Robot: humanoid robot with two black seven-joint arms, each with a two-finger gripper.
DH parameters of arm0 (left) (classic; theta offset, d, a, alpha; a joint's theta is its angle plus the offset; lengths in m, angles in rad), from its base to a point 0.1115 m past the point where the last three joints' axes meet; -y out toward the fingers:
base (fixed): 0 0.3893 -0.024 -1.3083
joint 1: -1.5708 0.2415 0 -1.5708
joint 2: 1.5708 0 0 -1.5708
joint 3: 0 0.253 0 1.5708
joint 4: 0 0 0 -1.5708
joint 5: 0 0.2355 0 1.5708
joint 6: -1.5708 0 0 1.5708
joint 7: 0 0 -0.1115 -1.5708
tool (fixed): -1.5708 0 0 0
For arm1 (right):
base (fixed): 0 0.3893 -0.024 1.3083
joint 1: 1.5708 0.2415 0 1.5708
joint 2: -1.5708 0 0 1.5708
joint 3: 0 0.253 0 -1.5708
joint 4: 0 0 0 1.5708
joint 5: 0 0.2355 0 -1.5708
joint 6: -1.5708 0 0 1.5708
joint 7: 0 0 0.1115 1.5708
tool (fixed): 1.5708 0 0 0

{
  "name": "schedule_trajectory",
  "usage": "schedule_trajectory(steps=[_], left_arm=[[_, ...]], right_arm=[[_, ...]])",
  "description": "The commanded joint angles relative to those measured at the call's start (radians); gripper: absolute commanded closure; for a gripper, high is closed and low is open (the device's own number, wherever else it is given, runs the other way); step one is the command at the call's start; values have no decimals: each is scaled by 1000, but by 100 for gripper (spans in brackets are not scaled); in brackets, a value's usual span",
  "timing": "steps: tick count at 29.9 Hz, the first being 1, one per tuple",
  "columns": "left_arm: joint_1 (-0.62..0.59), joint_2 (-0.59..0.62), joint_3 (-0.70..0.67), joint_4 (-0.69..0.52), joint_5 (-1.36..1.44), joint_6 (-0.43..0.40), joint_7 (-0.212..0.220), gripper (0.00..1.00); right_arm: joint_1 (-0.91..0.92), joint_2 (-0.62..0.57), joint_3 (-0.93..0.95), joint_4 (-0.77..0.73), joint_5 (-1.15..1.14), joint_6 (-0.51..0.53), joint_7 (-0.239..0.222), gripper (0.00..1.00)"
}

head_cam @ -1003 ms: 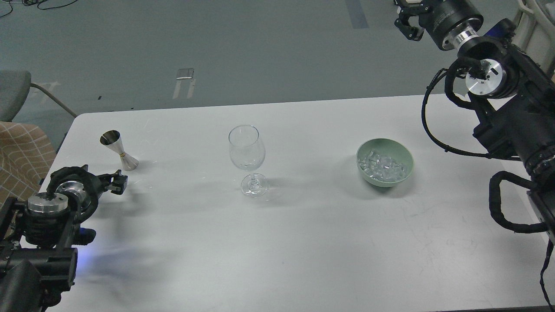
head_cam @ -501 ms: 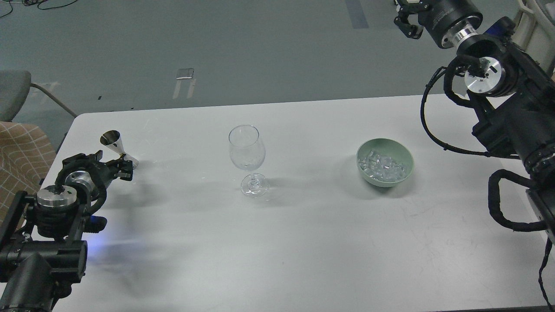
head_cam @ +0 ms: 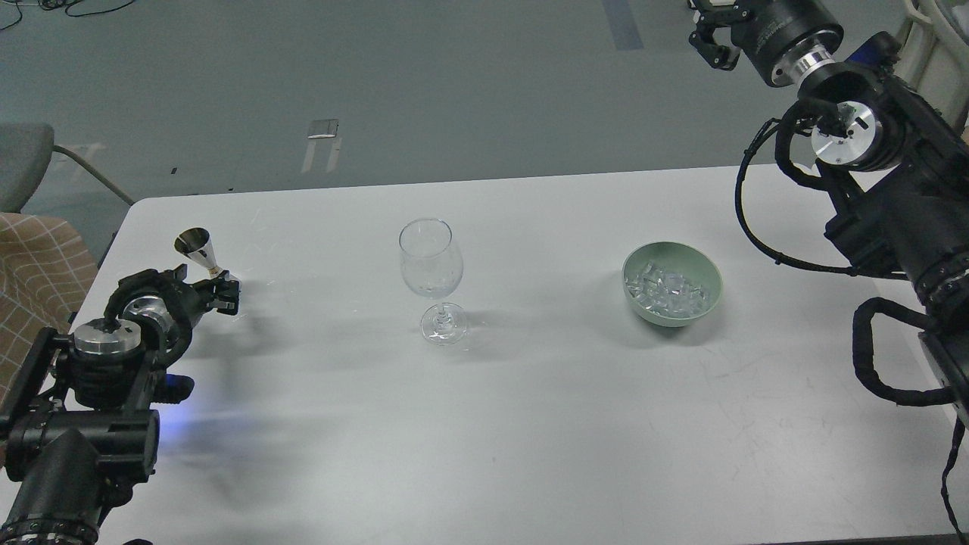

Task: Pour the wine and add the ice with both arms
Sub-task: 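Close the left gripper around the metal jigger, then lift the metal jigger upright with the left gripper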

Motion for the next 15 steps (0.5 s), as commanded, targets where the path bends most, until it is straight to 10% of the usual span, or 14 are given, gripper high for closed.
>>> schedule_trajectory(steps=[1, 15], left_arm=[[-38, 0, 0, 90, 0, -69, 0, 42], [-115, -25, -2, 179, -8, -90, -5, 44]], right_arm=[[-2, 0, -2, 1, 0, 1, 0, 0], [-20, 3, -60, -1, -14, -2, -6, 0]])
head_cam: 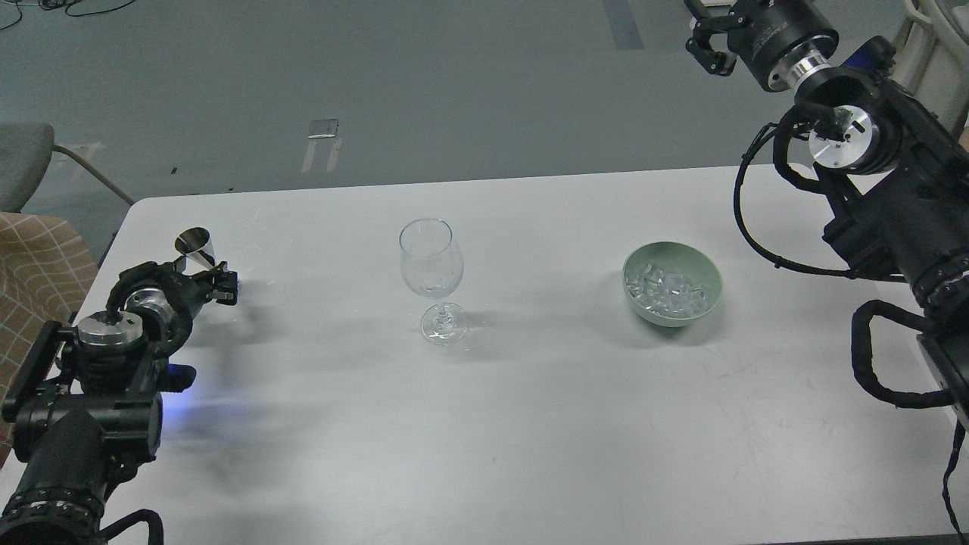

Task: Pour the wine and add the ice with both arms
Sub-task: 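Lift the metal jigger upright with the left gripper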

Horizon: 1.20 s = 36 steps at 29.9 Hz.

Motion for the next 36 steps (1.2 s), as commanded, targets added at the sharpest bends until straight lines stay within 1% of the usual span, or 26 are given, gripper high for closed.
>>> schedule_trajectory(steps=[1, 3, 7, 9, 11, 15, 16, 20, 28, 31, 36], left_arm=[[-20, -14, 0, 19, -1, -1, -3, 44], [-23, -18, 0, 30, 4, -1, -4, 47], [-49, -12, 0, 57, 1, -4, -1, 49], [-61, -12, 0, 86, 1, -27, -1, 50], [-70, -12, 0, 131, 1, -78, -1, 55], [-89, -14, 0, 177, 1, -93, -1, 58], [-90, -15, 0, 180, 4, -95, -7, 59], [-90, -17, 0, 180, 5, -101, -7, 62], [-90, -15, -1, 180, -2, -168, -6, 78], [-92, -11, -1, 180, -5, -181, -4, 81], [-90, -11, -1, 180, -8, -213, -3, 81]], right_arm=[[-7, 2, -31, 2, 0, 0, 1, 0], [-5, -1, -28, 2, 1, -2, 1, 0], [7, -10, -29, 2, 5, 0, 1, 0], [8, -21, -34, 7, 5, 0, 0, 0], [10, -27, -35, 7, 5, 0, 0, 0], [12, -27, -35, 7, 5, 0, 0, 0], [12, -27, -35, 7, 5, 0, 0, 0], [19, -28, -35, 7, 5, 0, 0, 0], [22, -68, -35, 9, 6, 0, 0, 0], [22, -85, -35, 10, 6, 0, 0, 0], [24, -90, -34, 10, 6, 0, 0, 0]])
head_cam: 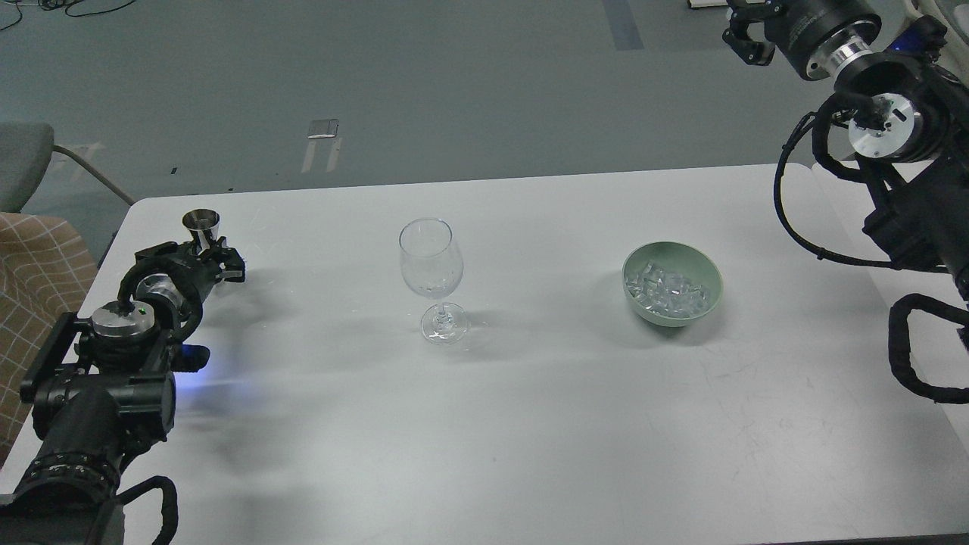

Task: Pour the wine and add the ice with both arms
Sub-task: 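Lift the metal jigger upright with the left gripper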

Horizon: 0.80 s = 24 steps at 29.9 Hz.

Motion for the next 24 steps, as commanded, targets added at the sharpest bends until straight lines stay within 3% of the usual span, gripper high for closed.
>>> schedule_trajectory(steps=[1, 10, 24], left_arm=[[1, 0, -1, 0, -2, -24, 1, 81], [-2, -1, -1, -28, -2, -34, -5, 86], [41, -9, 2, -227, 1, -60, -18, 90]], right_arm=[[2, -4, 3, 0, 0, 0, 0, 0], [2, -4, 3, 1, 0, 0, 0, 0], [8, -14, 5, 1, 3, 1, 2, 0]])
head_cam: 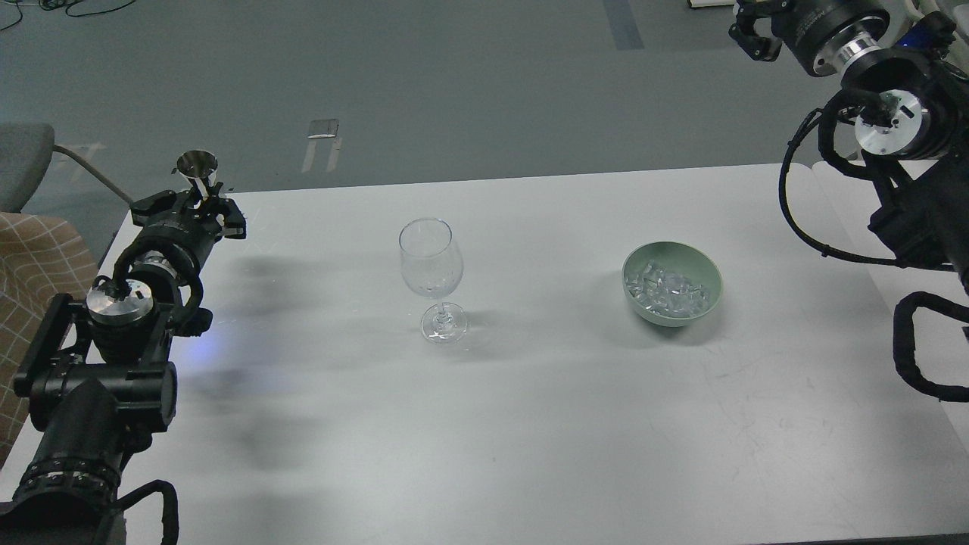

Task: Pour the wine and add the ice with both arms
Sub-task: 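Lift the metal jigger upright with the left gripper, then carry the jigger with the left gripper to the wine glass rim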

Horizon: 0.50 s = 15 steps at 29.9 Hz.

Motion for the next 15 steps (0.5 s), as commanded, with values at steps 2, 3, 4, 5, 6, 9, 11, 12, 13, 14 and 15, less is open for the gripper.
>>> schedule_trajectory(steps=[2, 3, 4, 5, 6, 9, 11, 12, 13, 14, 15], left_arm=[[8, -2, 1, -39, 0, 10, 10, 90], [11, -2, 3, -45, 0, 14, 12, 91], [17, -2, 3, -52, 0, 20, 15, 91], [34, 0, 3, -73, 1, 40, 24, 92], [41, 0, 4, -88, 1, 54, 30, 92], [101, -2, 4, -228, 1, 134, 69, 95], [118, -3, 4, -277, 1, 151, 72, 95], [124, -3, 4, -301, 1, 158, 72, 96], [135, -3, 4, -343, 1, 180, 73, 97], [141, -5, 4, -384, 1, 206, 75, 97], [143, -5, 4, -404, 1, 223, 78, 97]], right_arm=[[9, -18, -1, 1, 0, 3, 1, 0], [9, -21, -1, 1, 0, 4, 1, 0], [9, -21, -1, 3, 0, 5, 0, 0], [9, -22, -1, 1, 0, 5, 0, 0], [9, -22, -1, 3, 0, 3, 0, 0], [9, -24, 0, 6, 0, 1, 1, 0], [9, -22, 2, 6, 0, 1, 1, 0], [9, -24, 2, 6, 0, 1, 3, 0], [9, -24, 2, 6, 0, 3, 3, 0], [9, -24, 2, 6, 0, 3, 3, 0], [9, -24, 2, 6, 0, 3, 3, 0]])
